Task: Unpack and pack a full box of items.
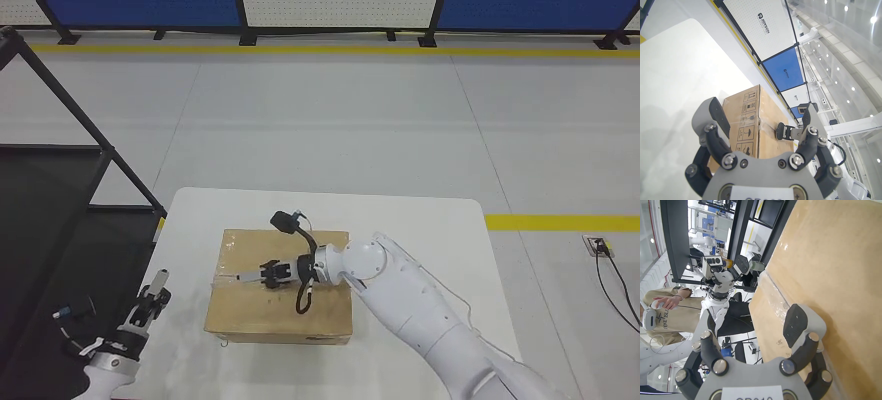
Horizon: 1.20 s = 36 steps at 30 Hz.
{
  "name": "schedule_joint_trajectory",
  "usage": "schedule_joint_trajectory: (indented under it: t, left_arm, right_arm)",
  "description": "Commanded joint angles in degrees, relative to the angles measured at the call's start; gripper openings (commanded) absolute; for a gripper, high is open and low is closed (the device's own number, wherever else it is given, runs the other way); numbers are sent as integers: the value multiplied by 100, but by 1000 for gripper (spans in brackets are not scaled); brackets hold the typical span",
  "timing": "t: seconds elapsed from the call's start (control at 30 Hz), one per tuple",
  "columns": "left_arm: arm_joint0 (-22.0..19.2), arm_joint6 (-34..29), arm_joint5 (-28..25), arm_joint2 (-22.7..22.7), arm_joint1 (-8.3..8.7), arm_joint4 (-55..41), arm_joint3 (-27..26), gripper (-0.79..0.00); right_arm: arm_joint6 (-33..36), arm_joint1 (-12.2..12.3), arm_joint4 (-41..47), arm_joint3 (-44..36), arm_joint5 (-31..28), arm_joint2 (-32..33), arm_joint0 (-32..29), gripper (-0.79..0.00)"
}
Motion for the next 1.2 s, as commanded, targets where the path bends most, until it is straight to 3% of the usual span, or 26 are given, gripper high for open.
schedule_joint_trajectory:
  t: [0.0, 0.5, 0.73, 1.17]
  left_arm:
    - [-34, -13, 18, -3, 2, 17, -8, 0]
    - [-146, -154, 25, -4, 13, 80, -47, 0]
    - [-156, -171, 26, -7, 14, 96, -30, 0]
    - [-203, -185, 86, 56, 14, 187, -78, 0]
  right_arm:
    - [106, 114, -25, -250, 42, 168, -138, 0]
    - [139, 947, -1101, -2772, 1184, 1640, -1616, 0]
    - [107, 1139, -1399, -3337, 1600, 2095, -2058, 0]
    - [-161, 1423, -1443, -4186, 1701, 2996, -2897, 0]
